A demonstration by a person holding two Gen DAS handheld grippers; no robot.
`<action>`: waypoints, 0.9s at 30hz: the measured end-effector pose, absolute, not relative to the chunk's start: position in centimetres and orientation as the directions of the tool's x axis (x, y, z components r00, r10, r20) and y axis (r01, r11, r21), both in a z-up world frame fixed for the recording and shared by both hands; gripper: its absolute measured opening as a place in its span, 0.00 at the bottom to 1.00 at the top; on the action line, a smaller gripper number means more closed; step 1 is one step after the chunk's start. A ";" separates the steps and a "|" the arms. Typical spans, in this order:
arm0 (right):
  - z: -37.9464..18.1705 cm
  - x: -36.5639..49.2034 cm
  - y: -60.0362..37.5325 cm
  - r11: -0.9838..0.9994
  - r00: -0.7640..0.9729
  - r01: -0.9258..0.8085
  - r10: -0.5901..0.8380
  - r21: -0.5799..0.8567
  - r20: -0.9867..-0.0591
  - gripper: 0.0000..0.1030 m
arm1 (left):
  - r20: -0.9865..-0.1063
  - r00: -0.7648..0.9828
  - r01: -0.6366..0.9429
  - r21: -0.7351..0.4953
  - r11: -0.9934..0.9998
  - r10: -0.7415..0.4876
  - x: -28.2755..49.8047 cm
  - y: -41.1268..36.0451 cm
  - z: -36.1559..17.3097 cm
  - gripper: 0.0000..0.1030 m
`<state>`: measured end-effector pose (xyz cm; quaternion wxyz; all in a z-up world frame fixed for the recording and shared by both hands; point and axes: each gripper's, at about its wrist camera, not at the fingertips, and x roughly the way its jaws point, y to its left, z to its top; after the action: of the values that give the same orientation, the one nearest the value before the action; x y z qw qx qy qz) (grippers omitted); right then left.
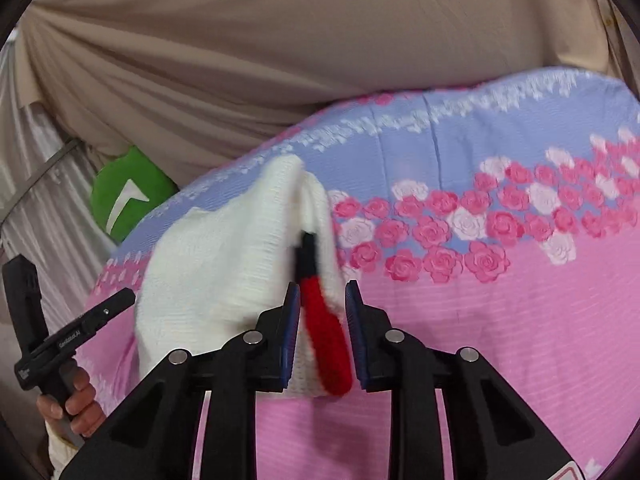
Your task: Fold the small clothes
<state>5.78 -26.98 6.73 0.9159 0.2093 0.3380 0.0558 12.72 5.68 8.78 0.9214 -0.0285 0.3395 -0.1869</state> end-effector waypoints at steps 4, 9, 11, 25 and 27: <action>8.3 6.4 -24.9 0.937 0.780 -0.012 0.227 0.350 -0.583 0.53 | -0.591 0.665 0.369 -0.272 0.889 -0.457 12.5 5.3 9.4 0.84; 5.0 11.5 -25.6 0.909 0.680 -0.023 0.320 0.416 -0.660 0.70 | -0.654 0.592 0.345 -0.323 0.881 -0.471 17.0 4.9 7.0 0.88; 3.1 13.3 -25.7 0.894 0.634 -0.010 0.352 0.447 -0.689 0.69 | -0.677 0.545 0.344 -0.358 0.868 -0.495 18.7 4.6 5.4 0.86; 5.6 10.2 -24.1 0.961 0.728 -0.060 0.227 0.270 -0.647 0.21 | -0.602 0.616 0.503 -0.196 0.842 -0.508 17.3 1.8 7.1 0.48; 3.7 10.1 -25.4 0.934 0.706 -0.042 0.278 0.354 -0.651 0.27 | -0.640 0.621 0.451 -0.182 0.874 -0.454 17.5 2.4 5.0 0.53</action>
<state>10.13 -25.41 3.66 0.9100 0.1586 0.3729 0.0879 17.47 2.43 4.96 0.9002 -0.0015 0.3557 -0.2513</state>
